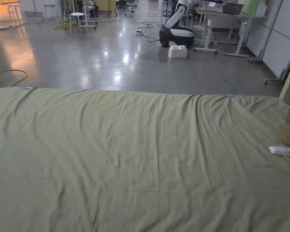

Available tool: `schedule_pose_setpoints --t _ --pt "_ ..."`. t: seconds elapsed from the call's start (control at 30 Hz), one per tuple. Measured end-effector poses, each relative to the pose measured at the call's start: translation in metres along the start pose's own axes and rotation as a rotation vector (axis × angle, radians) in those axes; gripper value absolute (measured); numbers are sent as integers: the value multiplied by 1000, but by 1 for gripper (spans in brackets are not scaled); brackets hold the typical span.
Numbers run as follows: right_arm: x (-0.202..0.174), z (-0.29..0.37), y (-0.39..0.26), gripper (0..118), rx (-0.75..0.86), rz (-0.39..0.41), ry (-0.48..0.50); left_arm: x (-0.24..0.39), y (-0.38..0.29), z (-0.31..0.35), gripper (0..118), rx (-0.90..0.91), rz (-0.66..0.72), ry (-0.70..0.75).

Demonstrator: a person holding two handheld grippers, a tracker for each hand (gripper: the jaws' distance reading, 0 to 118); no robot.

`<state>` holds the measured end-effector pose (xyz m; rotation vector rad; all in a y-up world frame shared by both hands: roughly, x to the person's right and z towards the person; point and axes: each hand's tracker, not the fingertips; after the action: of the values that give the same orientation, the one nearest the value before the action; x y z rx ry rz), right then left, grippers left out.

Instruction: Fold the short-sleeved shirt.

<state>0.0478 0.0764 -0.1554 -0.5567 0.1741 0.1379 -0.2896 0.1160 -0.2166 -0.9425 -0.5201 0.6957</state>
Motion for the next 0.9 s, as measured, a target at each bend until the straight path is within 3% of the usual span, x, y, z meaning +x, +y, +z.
schedule_pose_setpoints --t 0.17,0.27,0.33,0.37,0.47,0.6,0.9 --pt "1 0 -2 1 7 -4 5 -26 7 -48 95 -153 197 -143" --pt "2 0 -3 1 11 -2 8 -31 8 -69 93 -170 248 -274" --pt "2 -1 -4 1 11 -2 11 -29 10 -74 81 -162 241 -247" --pt "3 -1 -4 1 10 -4 11 -24 9 -74 70 -162 221 -237" --pt "4 -1 -5 1 11 -13 15 -20 4 -72 48 -168 108 -125" --pt "0 -3 -8 1 23 22 13 -37 -6 -69 32 -153 208 -189" --pt "3 2 12 1 11 34 41 -27 -5 -46 27 -99 213 -229"
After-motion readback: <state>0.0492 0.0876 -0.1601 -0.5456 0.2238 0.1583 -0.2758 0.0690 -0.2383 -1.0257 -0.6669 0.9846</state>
